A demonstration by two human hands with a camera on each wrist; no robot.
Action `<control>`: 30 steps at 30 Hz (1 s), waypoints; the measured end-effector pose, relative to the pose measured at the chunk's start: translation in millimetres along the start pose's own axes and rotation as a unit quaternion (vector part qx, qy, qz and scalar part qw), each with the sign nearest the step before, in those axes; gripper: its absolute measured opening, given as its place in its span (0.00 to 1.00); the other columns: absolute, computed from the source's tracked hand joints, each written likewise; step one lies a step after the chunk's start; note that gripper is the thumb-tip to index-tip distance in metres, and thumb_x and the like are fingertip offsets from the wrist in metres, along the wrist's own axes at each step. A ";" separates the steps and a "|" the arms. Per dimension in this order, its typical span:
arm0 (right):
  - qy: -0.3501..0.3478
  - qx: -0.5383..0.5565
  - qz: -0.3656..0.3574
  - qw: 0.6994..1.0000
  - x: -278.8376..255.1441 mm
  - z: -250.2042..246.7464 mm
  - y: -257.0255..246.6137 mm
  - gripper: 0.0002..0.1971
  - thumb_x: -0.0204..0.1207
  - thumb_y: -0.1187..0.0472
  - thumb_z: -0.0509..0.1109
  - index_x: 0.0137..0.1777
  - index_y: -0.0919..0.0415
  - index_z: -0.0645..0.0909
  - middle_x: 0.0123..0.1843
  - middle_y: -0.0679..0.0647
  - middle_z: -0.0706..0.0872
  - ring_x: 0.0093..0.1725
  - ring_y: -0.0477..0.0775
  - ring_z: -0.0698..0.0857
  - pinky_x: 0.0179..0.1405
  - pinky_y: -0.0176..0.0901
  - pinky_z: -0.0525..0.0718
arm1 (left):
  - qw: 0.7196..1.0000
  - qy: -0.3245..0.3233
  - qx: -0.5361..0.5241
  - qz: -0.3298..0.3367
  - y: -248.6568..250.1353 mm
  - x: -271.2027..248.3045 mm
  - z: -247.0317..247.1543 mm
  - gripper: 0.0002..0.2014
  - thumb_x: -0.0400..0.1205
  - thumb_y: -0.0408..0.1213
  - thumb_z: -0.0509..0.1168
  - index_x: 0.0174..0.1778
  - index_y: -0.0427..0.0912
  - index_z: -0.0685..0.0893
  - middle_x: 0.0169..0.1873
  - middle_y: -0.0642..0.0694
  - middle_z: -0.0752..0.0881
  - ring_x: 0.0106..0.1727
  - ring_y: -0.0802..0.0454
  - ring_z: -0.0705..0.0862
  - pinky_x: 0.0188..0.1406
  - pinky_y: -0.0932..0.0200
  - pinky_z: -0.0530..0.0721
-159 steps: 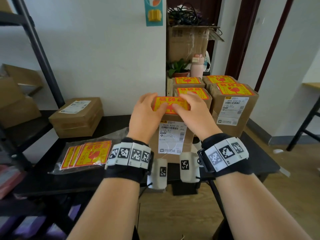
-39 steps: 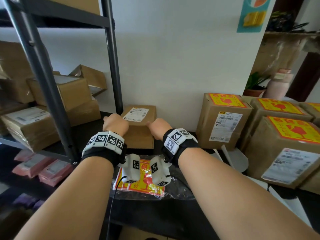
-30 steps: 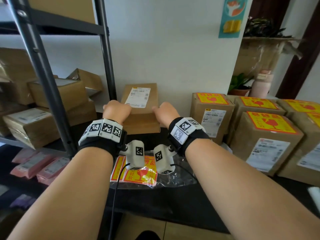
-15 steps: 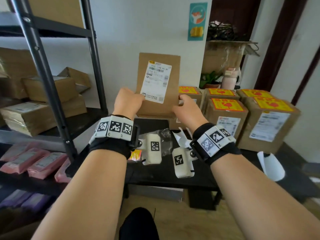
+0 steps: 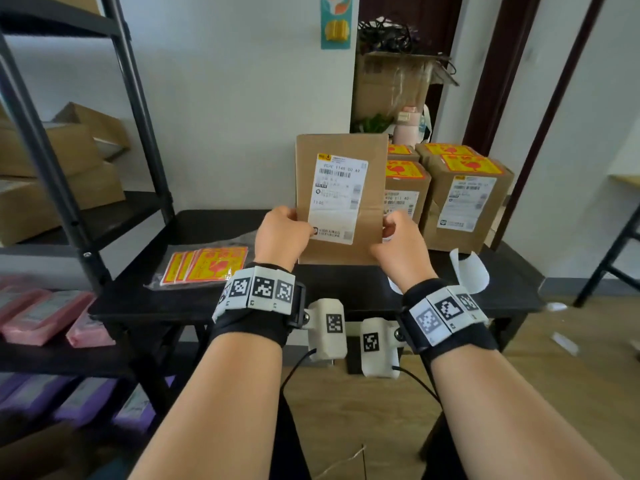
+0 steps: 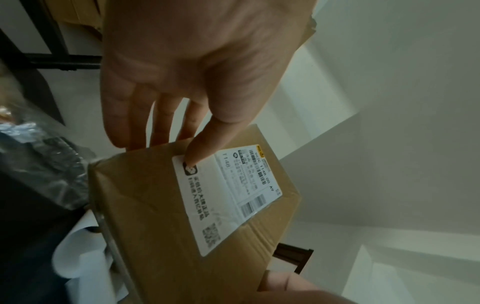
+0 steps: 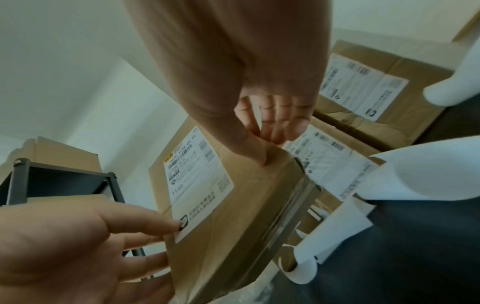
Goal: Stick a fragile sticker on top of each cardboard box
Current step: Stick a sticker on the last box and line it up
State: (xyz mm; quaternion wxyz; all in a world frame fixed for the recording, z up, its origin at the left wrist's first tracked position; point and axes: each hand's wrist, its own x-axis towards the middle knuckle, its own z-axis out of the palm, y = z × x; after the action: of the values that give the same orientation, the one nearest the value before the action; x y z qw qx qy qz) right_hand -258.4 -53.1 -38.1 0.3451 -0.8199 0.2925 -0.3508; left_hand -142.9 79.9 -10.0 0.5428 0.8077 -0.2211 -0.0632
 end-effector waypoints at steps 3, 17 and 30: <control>-0.027 -0.035 0.021 0.999 -9.4 -2.7 12.4 0.11 0.73 0.70 0.69 0.49 0.58 0.72 0.48 0.53 0.79 0.43 0.50 0.79 0.30 0.36 0.71 | 1.000 -0.011 0.024 -0.009 -6.0 -4.1 7.1 0.12 0.73 0.34 0.69 0.51 0.41 0.81 0.47 0.44 0.87 0.51 0.42 0.86 0.54 0.43 0.87; -0.041 -0.017 0.080 0.996 -12.2 3.9 48.0 0.13 0.76 0.63 0.70 0.57 0.56 0.73 0.53 0.50 0.81 0.47 0.48 0.80 0.34 0.34 0.73 | 0.999 -0.037 0.026 -0.027 -31.3 -1.2 54.2 0.10 0.80 0.41 0.64 0.55 0.42 0.80 0.50 0.45 0.88 0.51 0.44 0.86 0.55 0.43 0.87; 0.050 0.048 0.046 0.997 -5.2 9.5 19.8 0.05 0.79 0.61 0.67 0.44 0.55 0.73 0.39 0.46 0.78 0.40 0.46 0.80 0.33 0.36 0.75 | 0.999 0.010 0.047 -0.003 -37.4 20.5 47.3 0.16 0.83 0.43 0.61 0.65 0.39 0.77 0.51 0.39 0.87 0.53 0.40 0.87 0.53 0.46 0.87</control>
State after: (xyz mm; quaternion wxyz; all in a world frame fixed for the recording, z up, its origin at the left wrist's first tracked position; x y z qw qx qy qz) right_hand -258.8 -57.6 -60.2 0.3845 -0.7698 0.3297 -0.3884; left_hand -130.0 42.7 -60.1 0.5061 0.8335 -0.2165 -0.0464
